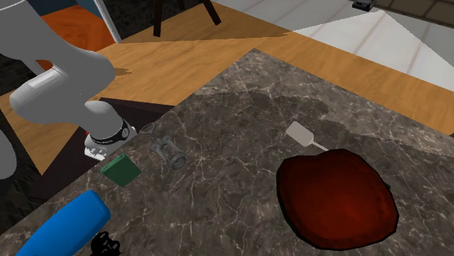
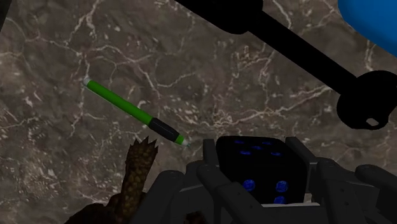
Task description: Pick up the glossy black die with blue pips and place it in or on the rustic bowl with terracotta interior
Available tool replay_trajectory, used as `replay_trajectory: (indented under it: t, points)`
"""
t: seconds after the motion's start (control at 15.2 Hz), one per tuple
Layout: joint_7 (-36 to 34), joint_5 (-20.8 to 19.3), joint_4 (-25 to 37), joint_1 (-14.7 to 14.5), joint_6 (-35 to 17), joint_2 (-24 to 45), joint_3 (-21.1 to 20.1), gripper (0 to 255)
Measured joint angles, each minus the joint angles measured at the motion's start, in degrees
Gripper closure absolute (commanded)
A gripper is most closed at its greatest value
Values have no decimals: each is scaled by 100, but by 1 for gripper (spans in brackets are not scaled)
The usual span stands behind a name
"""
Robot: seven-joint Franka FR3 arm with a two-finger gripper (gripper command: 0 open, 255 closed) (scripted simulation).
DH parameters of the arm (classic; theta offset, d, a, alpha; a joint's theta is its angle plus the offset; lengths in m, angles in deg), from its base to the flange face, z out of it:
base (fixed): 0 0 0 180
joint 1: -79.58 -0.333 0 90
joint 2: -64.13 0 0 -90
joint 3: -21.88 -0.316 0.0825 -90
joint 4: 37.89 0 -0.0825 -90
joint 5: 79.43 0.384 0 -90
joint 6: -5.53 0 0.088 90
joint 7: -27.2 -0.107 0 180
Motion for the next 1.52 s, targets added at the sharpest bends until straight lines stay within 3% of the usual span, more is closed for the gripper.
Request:
replay_trajectory:
  t: [0.79,1.52]
  points:
    - [3,26,788,-56,876,-88,-110,255]
    - [-1286,229,1159,-653,1075,320,-902,255]
